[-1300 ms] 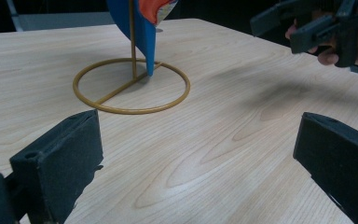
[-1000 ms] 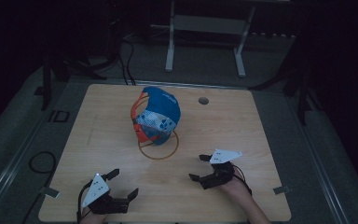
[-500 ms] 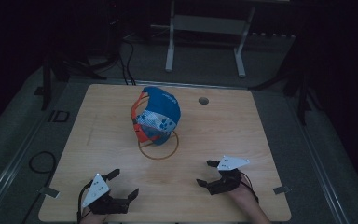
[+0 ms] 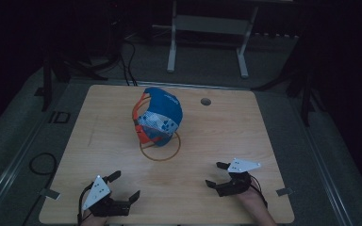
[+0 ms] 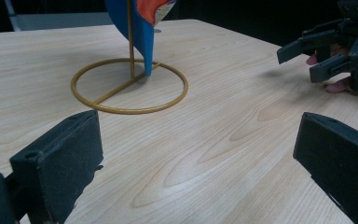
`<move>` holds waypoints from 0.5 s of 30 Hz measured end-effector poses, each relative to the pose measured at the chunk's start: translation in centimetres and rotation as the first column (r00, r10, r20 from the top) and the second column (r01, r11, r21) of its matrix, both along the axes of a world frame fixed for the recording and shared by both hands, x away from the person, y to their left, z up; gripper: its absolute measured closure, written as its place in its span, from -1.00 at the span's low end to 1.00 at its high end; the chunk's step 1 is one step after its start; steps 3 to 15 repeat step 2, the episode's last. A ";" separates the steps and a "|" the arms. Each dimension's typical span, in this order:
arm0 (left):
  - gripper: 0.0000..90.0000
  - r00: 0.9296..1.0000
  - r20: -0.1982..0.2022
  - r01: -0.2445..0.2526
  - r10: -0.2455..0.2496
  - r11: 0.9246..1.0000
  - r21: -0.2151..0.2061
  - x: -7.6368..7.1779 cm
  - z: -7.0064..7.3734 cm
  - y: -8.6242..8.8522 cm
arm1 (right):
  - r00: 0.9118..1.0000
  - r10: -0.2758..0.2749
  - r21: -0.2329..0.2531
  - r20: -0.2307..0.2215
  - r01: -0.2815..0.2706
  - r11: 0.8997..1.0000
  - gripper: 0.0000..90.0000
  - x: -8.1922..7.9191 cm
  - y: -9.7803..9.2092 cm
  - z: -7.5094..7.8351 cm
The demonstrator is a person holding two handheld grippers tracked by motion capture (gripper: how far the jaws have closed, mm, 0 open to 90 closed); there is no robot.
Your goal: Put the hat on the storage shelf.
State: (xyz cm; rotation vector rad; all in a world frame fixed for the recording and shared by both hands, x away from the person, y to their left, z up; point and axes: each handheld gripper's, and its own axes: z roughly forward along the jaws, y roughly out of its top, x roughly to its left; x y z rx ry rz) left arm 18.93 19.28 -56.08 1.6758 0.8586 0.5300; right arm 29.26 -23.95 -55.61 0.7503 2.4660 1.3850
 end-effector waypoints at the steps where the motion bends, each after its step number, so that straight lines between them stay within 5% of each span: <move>1: -0.96 1.000 -0.001 0.000 0.000 1.000 0.000 0.0 0.0 0.0 | 1.000 0.002 -0.005 0.002 -0.002 1.000 -0.70 0.0 0.1 0.0; 15: -0.96 1.000 0.000 -0.001 0.001 1.000 0.000 0.0 0.0 0.0 | 1.000 0.004 -0.006 0.001 -0.004 1.000 -0.70 0.0 0.1 0.0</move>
